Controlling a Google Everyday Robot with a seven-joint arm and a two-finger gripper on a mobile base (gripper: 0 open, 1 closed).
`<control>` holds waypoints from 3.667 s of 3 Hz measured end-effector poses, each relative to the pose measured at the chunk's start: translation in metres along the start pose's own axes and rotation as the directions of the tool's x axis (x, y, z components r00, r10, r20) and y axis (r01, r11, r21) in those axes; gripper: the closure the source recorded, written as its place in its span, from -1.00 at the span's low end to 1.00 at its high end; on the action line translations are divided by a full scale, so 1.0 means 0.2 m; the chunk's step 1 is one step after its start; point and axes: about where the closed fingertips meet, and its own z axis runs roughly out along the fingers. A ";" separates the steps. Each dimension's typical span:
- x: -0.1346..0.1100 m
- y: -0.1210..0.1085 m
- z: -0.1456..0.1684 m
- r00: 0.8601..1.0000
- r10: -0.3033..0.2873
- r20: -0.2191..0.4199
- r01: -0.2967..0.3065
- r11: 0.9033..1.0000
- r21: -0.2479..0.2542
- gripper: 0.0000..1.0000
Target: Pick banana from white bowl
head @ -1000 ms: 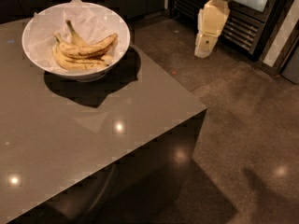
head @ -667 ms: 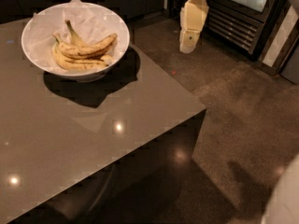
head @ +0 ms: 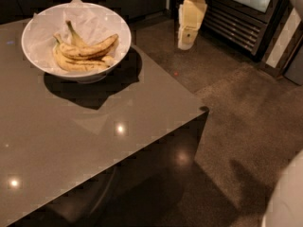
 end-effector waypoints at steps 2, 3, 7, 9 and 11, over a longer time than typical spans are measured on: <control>-0.35 -0.25 0.16 0.986 -0.164 0.021 0.164 0.987 0.002 -1.00; -0.42 -0.31 0.15 0.984 -0.171 0.046 0.169 0.984 0.049 -1.00; -0.77 -0.38 0.43 0.949 -0.301 0.091 0.303 0.953 -0.007 -0.96; -0.95 -0.37 0.53 0.929 -0.354 0.109 0.358 0.933 -0.020 -0.44; -1.04 -0.30 0.58 0.936 -0.271 0.226 0.294 0.952 -0.078 -0.40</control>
Offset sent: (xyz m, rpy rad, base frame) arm 0.0808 0.1145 0.0129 -0.1431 0.0685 0.2988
